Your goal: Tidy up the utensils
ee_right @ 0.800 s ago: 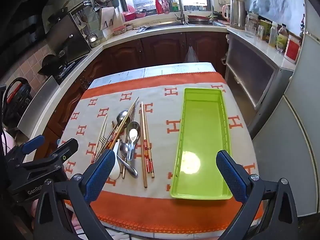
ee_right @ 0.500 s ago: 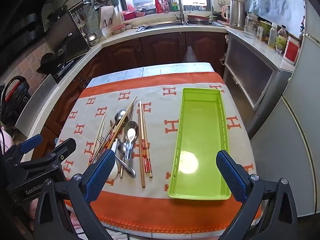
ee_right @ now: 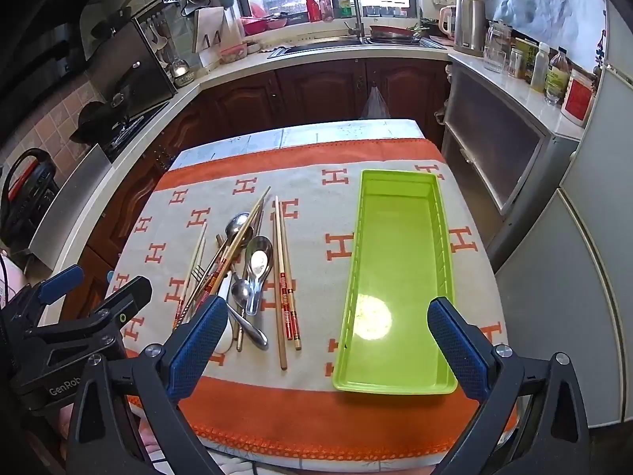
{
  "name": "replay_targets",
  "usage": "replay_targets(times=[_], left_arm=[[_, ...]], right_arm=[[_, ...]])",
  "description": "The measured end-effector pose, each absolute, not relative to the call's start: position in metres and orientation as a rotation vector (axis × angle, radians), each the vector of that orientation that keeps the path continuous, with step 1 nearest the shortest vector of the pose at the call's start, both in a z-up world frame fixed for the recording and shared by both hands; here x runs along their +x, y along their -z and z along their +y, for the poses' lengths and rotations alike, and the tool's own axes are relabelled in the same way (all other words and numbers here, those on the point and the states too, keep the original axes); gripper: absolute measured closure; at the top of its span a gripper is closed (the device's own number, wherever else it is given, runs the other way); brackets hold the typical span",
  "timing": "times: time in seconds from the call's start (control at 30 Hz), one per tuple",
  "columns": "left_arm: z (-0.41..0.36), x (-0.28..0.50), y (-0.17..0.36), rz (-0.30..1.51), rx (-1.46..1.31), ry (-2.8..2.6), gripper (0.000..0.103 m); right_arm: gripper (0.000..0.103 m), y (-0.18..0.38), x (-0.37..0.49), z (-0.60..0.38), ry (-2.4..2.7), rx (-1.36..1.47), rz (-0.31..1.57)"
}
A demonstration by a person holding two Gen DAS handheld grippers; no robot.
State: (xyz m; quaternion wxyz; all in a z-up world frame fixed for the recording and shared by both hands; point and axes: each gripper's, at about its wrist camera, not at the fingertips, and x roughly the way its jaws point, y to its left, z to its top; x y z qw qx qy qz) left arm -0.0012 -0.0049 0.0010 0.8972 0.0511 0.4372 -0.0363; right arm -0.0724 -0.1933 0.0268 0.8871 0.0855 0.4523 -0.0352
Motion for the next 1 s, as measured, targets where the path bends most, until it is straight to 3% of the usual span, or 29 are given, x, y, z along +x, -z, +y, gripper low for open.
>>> replay_targets(times=[1.0], left_arm=[[-0.0036,-0.0027,-0.0027,0.905,0.102,0.096,0.001]], right_arm=[[0.001,-0.0316,-0.0742,-0.1927,0.057,0.194,0.934]])
